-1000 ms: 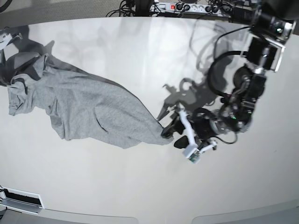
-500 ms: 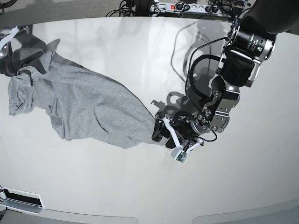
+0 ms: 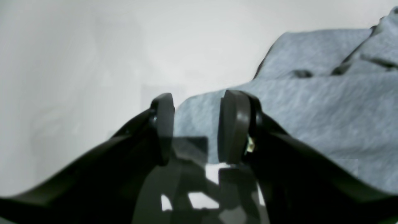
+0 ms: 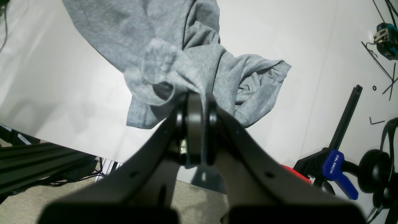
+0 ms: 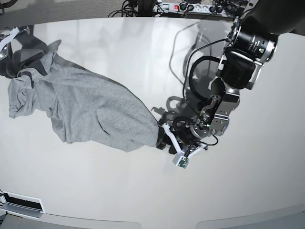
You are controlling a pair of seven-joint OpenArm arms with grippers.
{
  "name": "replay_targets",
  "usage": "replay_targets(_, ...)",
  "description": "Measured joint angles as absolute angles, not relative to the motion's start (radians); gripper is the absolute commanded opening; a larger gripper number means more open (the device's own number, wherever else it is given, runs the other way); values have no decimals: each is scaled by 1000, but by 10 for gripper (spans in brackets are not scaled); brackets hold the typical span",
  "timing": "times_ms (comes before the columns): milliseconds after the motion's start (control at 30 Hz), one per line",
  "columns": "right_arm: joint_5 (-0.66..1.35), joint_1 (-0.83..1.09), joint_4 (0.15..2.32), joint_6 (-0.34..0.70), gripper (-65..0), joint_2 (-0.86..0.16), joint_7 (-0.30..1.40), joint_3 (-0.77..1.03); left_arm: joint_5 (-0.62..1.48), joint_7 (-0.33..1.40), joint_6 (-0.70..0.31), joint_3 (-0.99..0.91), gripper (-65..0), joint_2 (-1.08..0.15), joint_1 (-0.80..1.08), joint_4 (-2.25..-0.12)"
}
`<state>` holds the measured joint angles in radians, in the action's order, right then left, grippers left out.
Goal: Layout the t-shirt on the table in an organized manner, then fold the t-shirt properly
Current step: 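Lift the hem with the left gripper and swing it across the table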
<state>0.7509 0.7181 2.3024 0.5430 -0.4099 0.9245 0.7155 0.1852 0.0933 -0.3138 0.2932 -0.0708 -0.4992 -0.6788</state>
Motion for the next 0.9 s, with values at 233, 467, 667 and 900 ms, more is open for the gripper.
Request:
replay_targets(233,751,718,2302,543,-650,-410,925,715,184,75,-315,293,-384,-33,-502,-622)
replay_targets(467,751,718,2302,543,-650,-410,925,715,189,34,-299,293,-615,-31,-507,-546)
replay_targets(667,751,718,2302,543,-650,-410,916,715,193,98,-276,293,-650,-31,-507,-585)
replay_targets(900,749,713,2302,580,-650,-423,909,715,279,425,-290,294,-650,-32,-500,-831)
